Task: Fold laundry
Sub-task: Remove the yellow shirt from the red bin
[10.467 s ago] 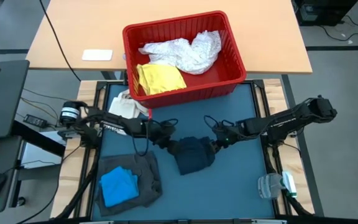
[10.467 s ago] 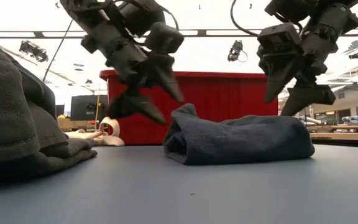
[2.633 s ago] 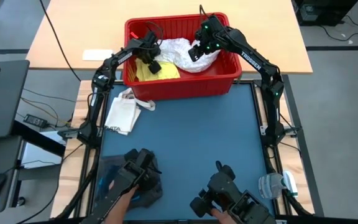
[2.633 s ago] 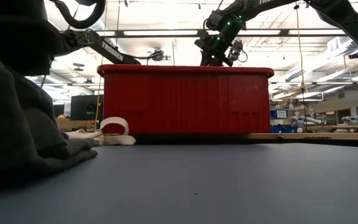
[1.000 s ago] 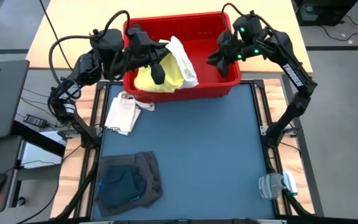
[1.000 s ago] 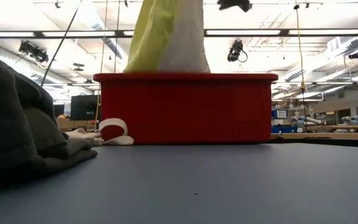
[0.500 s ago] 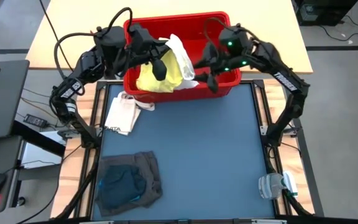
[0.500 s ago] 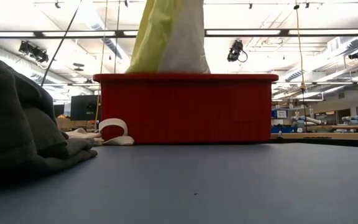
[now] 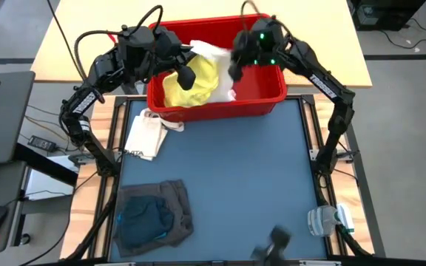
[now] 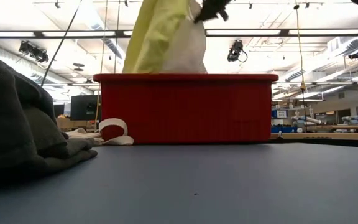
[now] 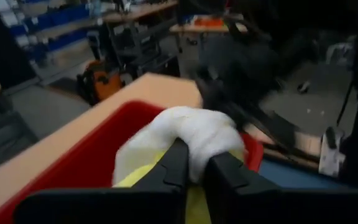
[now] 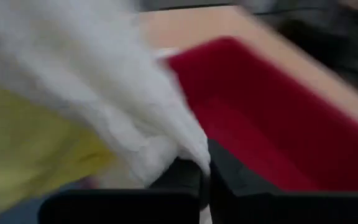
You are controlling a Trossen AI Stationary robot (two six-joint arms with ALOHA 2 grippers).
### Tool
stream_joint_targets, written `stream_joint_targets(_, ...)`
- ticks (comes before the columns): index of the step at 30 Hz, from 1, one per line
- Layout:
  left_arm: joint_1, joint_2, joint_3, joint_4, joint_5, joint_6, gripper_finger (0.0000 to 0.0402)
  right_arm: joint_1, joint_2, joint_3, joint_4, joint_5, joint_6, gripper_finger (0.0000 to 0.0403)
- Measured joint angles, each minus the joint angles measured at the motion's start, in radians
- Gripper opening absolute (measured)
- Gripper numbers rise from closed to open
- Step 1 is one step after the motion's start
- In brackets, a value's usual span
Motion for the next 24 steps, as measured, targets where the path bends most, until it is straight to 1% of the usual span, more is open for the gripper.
stream_joint_targets(4, 0.002, -0.002, 0.001, -0.077, 0.004, -0.042, 0.0054, -0.149, 0.003, -0.001, 0.048, 0.12, 0.03, 0.001)
stream_joint_targets(6, -0.006, -0.004, 0.002, -0.11, 0.007, -0.061, 0.0058, -0.225, 0.003, -0.001, 0.072, 0.145, 0.04, 0.001)
stream_joint_targets(7, -0.011, -0.004, 0.002, -0.122, 0.007, -0.064, 0.0058, -0.261, 0.005, 0.0, 0.082, 0.141, 0.046, 0.001)
stream_joint_targets(8, -0.014, -0.003, 0.001, -0.13, 0.007, -0.064, 0.0059, -0.292, 0.011, 0.0, 0.093, 0.118, 0.051, 0.001)
stream_joint_targets(9, -0.017, -0.002, 0.001, -0.13, 0.007, -0.063, 0.0058, -0.323, 0.017, 0.0, 0.093, 0.073, 0.06, 0.001)
stream_joint_targets(11, -0.019, -0.002, 0.001, -0.115, 0.007, -0.063, 0.0055, -0.372, 0.039, 0.0, 0.06, -0.053, 0.069, 0.0015)
stream_joint_targets(13, -0.013, -0.002, 0.001, -0.09, 0.007, -0.063, 0.0051, -0.401, 0.06, -0.001, 0.0, -0.183, 0.086, 0.004)
stream_joint_targets(15, -0.005, -0.002, 0.001, -0.065, 0.005, -0.062, 0.0048, -0.423, 0.071, -0.002, -0.046, -0.286, 0.109, 0.008)
stream_joint_targets(16, -0.001, -0.002, 0.001, -0.053, 0.004, -0.062, 0.0046, -0.43, 0.071, -0.002, -0.065, -0.319, 0.118, 0.0102)
stream_joint_targets(20, -0.003, -0.002, 0.001, 0.018, 0.007, -0.057, 0.0038, -0.443, 0.063, -0.001, -0.088, -0.364, 0.166, 0.019)
stream_joint_targets(22, -0.01, -0.002, 0.001, 0.055, 0.05, -0.028, 0.0035, -0.444, 0.046, -0.001, -0.083, -0.368, 0.18, 0.0224)
stream_joint_targets(24, -0.027, -0.002, 0.001, 0.105, 0.098, 0.012, 0.0031, -0.441, 0.016, -0.001, -0.07, -0.365, 0.184, 0.0247)
